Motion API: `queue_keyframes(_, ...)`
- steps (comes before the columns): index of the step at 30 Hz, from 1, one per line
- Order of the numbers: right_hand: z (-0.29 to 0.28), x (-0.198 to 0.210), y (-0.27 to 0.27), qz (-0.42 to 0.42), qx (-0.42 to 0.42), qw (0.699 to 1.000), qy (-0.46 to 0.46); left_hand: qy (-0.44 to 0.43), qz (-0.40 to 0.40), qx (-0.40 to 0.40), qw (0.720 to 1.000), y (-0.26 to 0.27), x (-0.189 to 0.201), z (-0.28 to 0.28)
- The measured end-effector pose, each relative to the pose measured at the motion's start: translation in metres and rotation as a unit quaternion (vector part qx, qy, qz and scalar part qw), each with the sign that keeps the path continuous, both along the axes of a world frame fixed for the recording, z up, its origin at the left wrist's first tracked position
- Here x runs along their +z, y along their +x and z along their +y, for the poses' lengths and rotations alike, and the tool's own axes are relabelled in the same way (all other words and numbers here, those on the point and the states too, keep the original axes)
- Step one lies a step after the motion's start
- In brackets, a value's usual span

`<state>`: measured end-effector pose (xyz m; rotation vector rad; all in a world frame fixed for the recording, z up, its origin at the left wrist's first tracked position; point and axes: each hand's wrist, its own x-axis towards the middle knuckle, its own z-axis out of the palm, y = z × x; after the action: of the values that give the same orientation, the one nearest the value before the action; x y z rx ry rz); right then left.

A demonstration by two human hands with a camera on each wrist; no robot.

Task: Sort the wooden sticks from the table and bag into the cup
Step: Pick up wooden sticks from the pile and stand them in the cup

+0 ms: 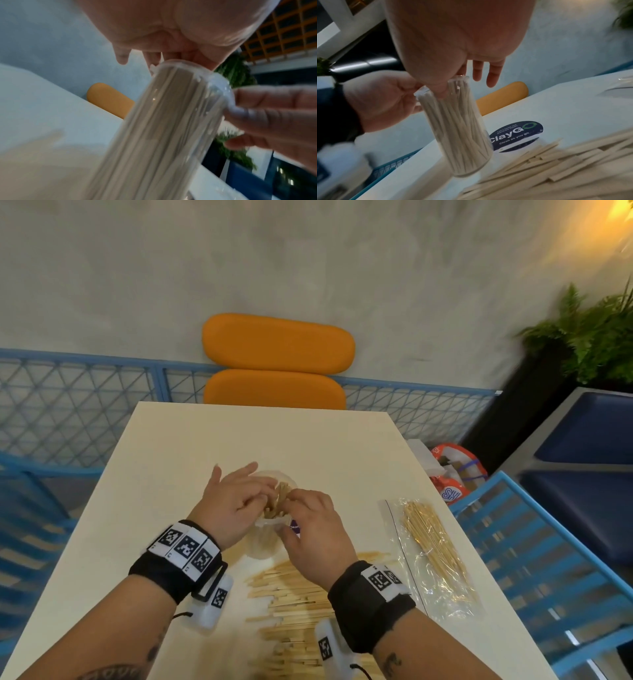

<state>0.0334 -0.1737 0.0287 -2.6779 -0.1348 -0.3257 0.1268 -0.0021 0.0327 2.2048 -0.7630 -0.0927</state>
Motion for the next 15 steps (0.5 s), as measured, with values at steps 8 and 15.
queue_keyframes(8,-0.005,0.01,0.004,0.002,-0.032,0.999,0.025,0.078,-0.059,-0.021,0.995,-0.001,0.0,0.004)
queue_keyframes(15,-0.014,0.007,0.006,-0.022,-0.008,0.999,0.039,-0.043,0.039,-0.05,0.997,0.0,-0.009,-0.007)
